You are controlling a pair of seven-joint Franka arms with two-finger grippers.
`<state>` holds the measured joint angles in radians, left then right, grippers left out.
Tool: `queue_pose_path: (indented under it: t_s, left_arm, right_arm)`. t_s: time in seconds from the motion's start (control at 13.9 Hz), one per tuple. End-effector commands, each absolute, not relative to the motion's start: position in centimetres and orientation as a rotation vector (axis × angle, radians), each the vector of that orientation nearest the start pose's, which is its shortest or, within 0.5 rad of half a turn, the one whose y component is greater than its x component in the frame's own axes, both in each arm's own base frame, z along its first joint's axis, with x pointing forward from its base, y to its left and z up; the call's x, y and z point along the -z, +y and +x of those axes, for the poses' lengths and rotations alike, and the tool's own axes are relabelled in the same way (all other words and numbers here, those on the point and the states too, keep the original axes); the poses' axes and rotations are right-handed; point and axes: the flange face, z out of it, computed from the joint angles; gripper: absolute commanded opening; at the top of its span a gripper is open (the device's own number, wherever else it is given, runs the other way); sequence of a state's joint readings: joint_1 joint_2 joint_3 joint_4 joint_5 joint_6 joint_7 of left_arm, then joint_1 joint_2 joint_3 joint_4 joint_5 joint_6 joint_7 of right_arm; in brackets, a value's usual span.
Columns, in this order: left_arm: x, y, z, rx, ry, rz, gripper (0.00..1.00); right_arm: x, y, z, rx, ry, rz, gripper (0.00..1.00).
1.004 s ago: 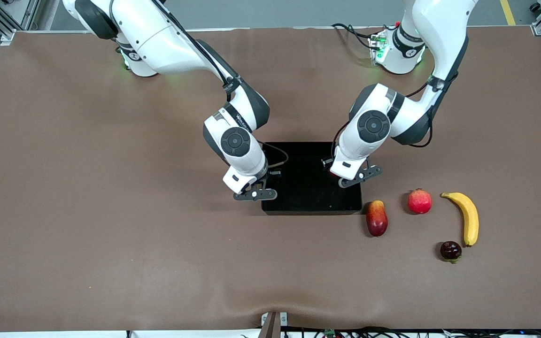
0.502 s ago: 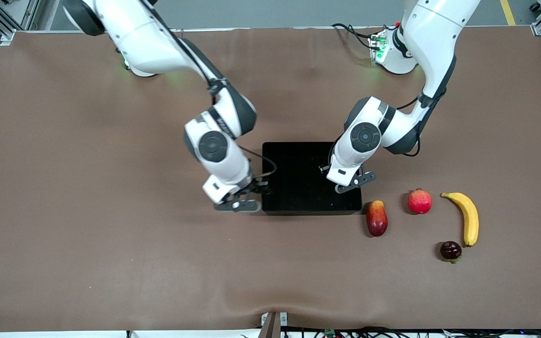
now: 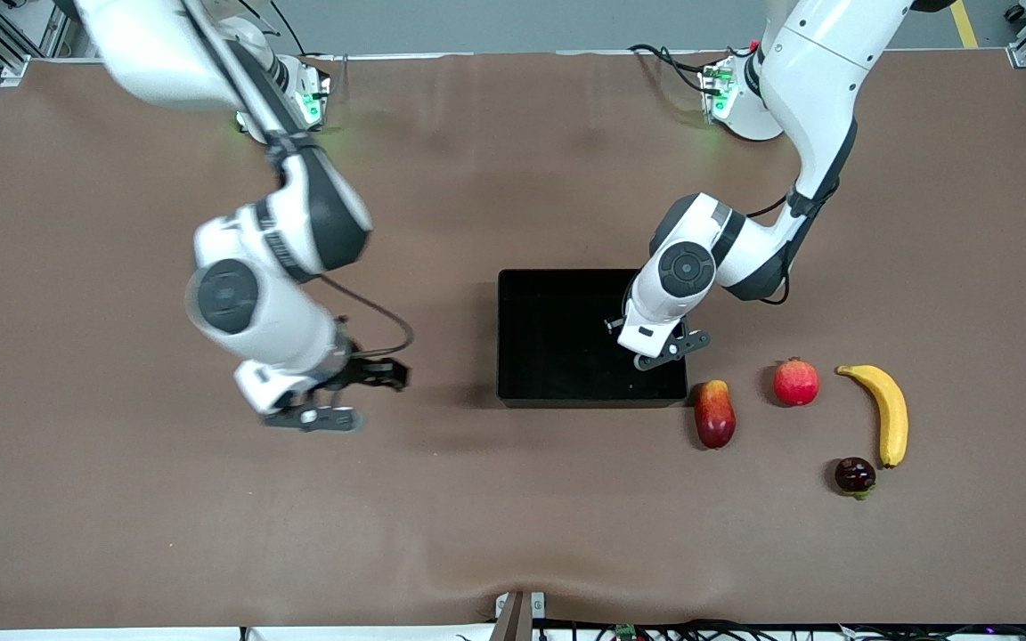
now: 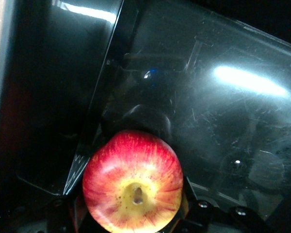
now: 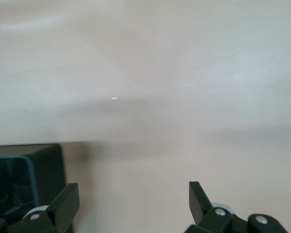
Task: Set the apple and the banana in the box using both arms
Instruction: 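Lower the apple into the tray, open the left gripper, withdraw the right gripper, then reach the yellow banana and grasp its middle with the left gripper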
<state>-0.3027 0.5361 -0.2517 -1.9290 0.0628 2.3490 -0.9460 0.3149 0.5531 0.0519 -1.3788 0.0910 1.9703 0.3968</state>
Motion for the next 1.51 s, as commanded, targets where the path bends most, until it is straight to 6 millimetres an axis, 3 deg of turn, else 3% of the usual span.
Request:
queue_pose_path:
  t_s: [0.0, 0.22, 0.5, 0.57, 0.72, 0.93, 1.22, 1.43]
  left_arm:
    - [-22.9, -32.3, 54.2, -0.14, -0.615, -3.085, 1.0]
    - [-30.1, -32.4, 55.9, -0.167, -0.621, -3.032, 1.0]
    - [-39.1, -31.3, 58.9, -0.165, -0.647, -3.004, 1.0]
    - [-40.7, -29.6, 60.0, -0.142, -0.681, -3.011, 1.0]
    - [-42.8, -23.6, 62.3, -0.107, -0.641, -3.044, 1.0]
    - [-41.7, -13.5, 65.1, -0.144, -0.55, -3.066, 1.0]
    - [-36.2, 0.6, 66.6, -0.243, -0.473, -3.098, 1.0]
    - [-30.1, 6.4, 66.2, -0.201, -0.461, -3.099, 1.0]
  right_arm:
    - [-42.0, 19.9, 66.9, -0.031, 0.061, -3.032, 1.0]
    - [-43.5, 12.5, 67.6, -0.067, 0.037, -3.037, 1.0]
    - [-46.2, 4.9, 67.5, -0.016, 0.013, -3.038, 1.0]
    - [-47.2, 3.9, 66.8, -0.041, 0.015, -3.039, 1.0]
    - [-50.1, 3.1, 65.0, -0.094, 0.022, -3.045, 1.0]
    - [-53.1, 2.7, 62.9, -0.15, 0.009, -3.076, 1.0]
    - [-56.9, 1.8, 59.7, -0.225, 0.014, -3.114, 1.0]
    - [-59.8, 2.3, 57.5, -0.24, -0.013, -3.119, 1.0]
